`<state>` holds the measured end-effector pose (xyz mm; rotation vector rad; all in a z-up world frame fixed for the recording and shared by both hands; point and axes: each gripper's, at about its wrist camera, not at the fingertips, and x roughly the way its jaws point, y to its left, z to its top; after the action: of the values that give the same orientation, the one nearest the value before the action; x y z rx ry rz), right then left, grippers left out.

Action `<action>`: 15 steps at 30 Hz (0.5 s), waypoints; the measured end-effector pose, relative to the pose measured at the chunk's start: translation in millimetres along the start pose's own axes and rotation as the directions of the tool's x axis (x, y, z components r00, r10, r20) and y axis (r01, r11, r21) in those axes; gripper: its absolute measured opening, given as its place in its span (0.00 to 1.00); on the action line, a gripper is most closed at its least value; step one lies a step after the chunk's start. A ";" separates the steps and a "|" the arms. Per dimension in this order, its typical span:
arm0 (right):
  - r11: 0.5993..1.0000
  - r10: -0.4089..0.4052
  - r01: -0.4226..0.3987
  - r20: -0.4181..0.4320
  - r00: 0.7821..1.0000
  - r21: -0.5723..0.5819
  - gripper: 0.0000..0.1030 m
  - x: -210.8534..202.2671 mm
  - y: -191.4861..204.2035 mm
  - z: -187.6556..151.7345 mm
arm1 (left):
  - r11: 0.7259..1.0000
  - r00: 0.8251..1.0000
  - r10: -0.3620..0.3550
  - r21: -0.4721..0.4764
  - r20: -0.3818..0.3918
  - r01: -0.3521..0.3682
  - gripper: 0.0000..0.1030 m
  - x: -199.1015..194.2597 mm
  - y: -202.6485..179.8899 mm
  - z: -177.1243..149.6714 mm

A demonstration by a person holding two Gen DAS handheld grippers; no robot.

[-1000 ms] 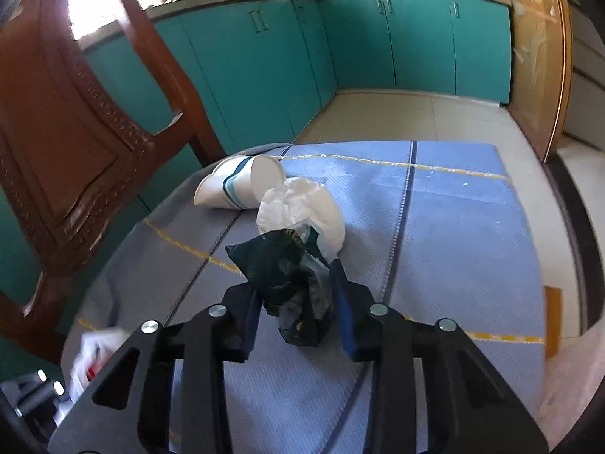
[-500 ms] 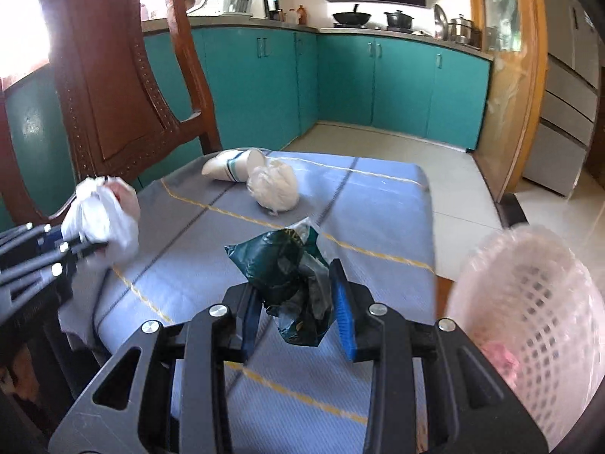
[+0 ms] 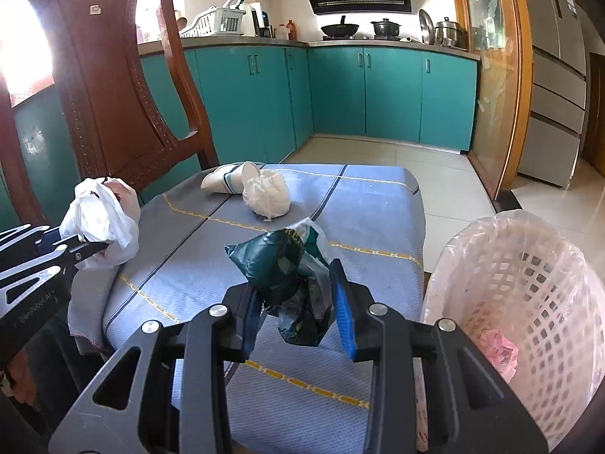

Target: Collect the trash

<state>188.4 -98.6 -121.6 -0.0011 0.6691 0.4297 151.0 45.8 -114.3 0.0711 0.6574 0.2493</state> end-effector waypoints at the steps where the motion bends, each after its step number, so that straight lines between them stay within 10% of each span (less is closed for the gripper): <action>1: 1.000 -0.001 0.001 0.002 1.000 -0.002 0.34 -0.4 0.8 -0.5 | 1.000 1.000 -0.003 -0.002 -0.005 0.003 0.21 0.5 0.1 -1.2; 15: 0.999 -0.018 0.019 0.029 0.999 -0.038 0.34 -8.3 9.6 -4.9 | 1.000 1.000 0.006 0.000 -0.024 -0.006 0.21 7.6 -0.6 -5.8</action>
<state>175.9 -93.7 -119.2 -0.0372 0.6326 0.4239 153.4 47.1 -123.5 0.0704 0.6815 0.2559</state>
